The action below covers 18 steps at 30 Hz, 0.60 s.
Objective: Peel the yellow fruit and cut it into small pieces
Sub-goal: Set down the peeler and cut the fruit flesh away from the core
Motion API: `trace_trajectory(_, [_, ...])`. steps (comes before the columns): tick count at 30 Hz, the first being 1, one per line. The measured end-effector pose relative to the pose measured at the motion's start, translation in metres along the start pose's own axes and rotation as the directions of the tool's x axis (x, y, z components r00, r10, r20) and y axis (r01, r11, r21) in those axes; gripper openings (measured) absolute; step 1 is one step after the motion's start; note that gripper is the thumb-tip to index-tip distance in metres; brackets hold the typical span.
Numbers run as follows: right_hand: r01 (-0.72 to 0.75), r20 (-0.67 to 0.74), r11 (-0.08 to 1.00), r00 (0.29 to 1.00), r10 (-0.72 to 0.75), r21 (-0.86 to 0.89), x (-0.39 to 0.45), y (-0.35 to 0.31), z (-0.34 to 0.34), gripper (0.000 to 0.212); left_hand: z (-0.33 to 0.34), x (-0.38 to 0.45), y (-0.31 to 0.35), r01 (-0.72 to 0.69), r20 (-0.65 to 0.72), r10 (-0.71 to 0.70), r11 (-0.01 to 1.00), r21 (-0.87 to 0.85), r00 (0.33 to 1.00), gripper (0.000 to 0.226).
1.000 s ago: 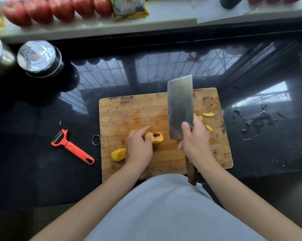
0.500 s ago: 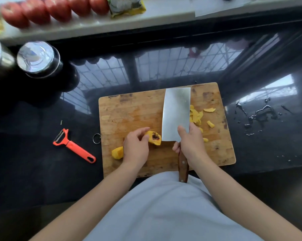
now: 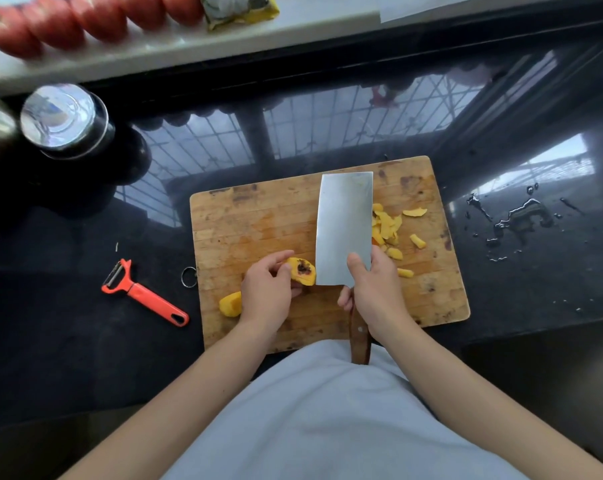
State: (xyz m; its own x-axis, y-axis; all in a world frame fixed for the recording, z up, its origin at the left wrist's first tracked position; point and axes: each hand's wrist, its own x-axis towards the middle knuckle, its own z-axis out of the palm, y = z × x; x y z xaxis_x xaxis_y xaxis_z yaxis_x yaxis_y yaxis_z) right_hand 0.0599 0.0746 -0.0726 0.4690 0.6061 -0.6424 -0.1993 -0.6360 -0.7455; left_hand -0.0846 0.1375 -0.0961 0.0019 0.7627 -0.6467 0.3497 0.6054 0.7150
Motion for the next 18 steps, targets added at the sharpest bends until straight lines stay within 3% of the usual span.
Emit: trace_trajectory(18, [-0.004,-0.083,0.998,0.997,-0.001,-0.064,0.007,-0.002,0.016,0.015,0.0,0.002,0.0,-0.035,0.023,0.034,0.998,0.05,0.999,0.027])
